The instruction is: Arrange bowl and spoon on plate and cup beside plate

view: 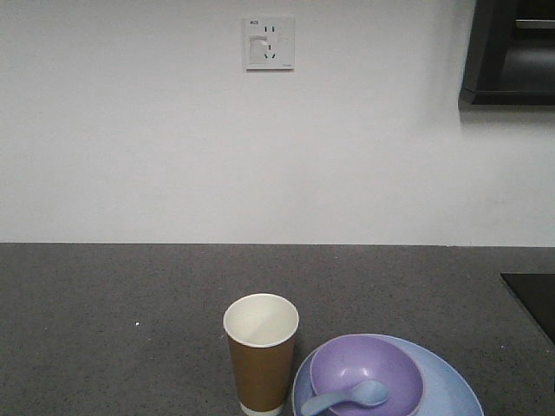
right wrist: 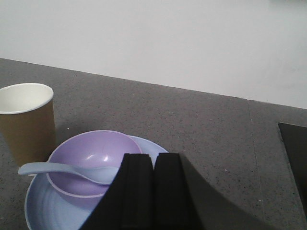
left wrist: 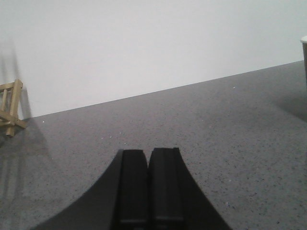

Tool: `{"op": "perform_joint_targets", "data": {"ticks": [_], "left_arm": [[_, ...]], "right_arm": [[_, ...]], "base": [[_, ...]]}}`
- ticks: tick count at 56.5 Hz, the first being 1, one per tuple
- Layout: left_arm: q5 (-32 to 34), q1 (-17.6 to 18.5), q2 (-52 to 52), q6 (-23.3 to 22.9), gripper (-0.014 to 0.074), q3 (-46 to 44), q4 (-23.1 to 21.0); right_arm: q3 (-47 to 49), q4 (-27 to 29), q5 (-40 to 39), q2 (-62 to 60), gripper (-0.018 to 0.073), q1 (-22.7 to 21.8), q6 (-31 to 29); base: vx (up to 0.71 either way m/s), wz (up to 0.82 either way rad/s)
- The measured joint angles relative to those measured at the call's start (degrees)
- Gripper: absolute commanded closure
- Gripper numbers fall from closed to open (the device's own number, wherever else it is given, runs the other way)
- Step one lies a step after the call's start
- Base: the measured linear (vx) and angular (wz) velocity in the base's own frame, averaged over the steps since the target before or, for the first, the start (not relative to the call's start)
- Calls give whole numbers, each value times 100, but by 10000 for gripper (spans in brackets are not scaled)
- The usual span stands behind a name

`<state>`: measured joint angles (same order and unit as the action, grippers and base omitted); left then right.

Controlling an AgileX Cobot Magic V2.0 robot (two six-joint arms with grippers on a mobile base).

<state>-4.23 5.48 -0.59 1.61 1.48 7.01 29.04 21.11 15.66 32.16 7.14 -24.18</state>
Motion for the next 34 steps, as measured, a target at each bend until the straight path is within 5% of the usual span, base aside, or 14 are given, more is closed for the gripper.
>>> {"op": "perform_joint_targets", "data": {"ticks": [24,34], "left_arm": [[0,0,0,-4,600,0,0],[0,0,0,-4,600,0,0]], "right_arm": [[-36,-89,-14,0,565,0,14],[-719,-681,-293,-253,565,0,669]], "base": [[0,0],[0,0]]}}
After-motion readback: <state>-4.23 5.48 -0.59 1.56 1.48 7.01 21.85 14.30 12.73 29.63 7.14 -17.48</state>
